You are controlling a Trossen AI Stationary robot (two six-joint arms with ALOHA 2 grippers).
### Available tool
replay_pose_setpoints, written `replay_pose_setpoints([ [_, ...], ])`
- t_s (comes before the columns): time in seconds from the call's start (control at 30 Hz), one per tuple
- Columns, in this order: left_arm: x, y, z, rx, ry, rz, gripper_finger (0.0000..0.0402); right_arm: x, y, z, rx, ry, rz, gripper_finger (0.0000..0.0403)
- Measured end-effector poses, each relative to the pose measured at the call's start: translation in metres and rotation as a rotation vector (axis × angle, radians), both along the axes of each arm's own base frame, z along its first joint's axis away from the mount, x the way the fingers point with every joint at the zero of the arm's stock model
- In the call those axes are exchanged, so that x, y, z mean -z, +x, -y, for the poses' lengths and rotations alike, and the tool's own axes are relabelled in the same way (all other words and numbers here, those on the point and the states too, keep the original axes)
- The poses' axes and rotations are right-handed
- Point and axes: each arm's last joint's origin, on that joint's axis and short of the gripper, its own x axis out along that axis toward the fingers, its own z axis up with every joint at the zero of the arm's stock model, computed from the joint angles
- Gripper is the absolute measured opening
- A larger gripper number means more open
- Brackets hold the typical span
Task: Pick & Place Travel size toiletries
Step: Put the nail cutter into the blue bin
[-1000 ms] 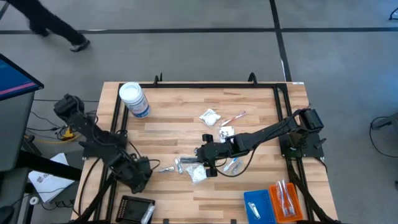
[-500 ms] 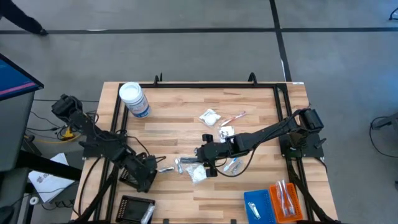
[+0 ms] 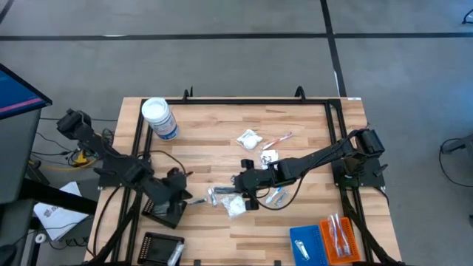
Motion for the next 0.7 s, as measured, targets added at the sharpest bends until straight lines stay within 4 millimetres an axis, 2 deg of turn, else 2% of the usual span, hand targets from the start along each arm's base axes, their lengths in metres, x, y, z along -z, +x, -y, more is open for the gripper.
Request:
replay_pose_setpoints([
  [0.13,-0.014,0.003,0.000,0.046,0.012,0.134,0.0001,0.001,-0.001,0.000,0.012,0.008,-0.015,0.0113],
  [0.27,-0.018,0.014,-0.001,0.080,0.031,0.209,0.0001,0.001,-0.001,0.000,0.012,0.008,-0.015,0.0113],
  [0.53,0.009,0.045,-0.007,0.087,0.086,0.126,0.0001,0.001,-0.002,-0.003,0.003,0.007,-0.019,0.0113],
  [0.7,0.024,0.054,-0.010,0.082,0.090,0.056,0.0001,0.001,-0.002,-0.003,0.003,0.008,-0.019,0.0113],
])
